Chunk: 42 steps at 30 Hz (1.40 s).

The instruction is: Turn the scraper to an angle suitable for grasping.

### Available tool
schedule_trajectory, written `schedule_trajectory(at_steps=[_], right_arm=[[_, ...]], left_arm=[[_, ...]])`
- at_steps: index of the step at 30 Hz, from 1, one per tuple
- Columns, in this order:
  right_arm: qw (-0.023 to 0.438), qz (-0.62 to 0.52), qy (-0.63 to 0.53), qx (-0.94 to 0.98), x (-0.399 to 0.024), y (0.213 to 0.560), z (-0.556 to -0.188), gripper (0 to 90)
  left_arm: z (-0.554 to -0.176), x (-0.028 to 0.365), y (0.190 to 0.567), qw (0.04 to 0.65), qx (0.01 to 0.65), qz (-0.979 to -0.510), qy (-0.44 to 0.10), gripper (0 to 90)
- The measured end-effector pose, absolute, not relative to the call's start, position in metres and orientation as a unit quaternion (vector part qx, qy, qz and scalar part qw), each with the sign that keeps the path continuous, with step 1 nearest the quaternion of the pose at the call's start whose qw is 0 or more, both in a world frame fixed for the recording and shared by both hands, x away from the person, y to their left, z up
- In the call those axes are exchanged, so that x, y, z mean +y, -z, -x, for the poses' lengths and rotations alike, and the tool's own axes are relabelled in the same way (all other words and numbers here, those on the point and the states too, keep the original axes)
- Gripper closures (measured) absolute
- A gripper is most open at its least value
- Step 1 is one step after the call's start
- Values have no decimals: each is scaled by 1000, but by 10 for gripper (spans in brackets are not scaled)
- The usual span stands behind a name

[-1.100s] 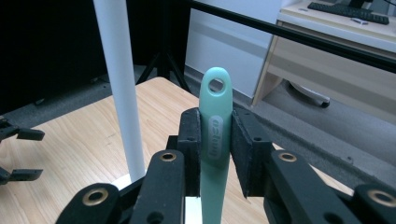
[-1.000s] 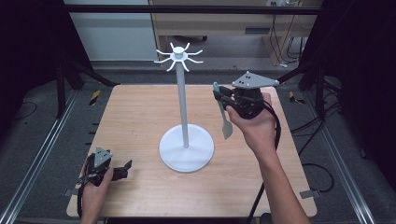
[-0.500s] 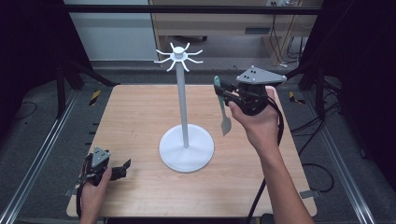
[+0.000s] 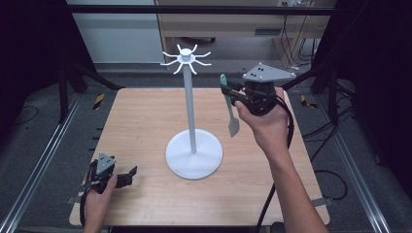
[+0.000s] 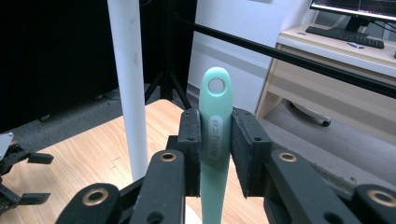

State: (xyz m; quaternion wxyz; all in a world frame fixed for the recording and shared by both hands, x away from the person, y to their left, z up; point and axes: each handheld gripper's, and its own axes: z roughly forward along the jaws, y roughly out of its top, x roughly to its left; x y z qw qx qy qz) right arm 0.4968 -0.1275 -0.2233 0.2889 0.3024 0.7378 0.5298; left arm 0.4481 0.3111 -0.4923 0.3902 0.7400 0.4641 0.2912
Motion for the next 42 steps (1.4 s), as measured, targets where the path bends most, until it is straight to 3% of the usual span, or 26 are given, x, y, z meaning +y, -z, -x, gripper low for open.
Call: schedule_trajectory(at_steps=[42], right_arm=[[277, -285, -563, 724, -121, 207, -494, 745]], left_arm=[[-447, 311, 492, 386, 463, -742, -295, 33]])
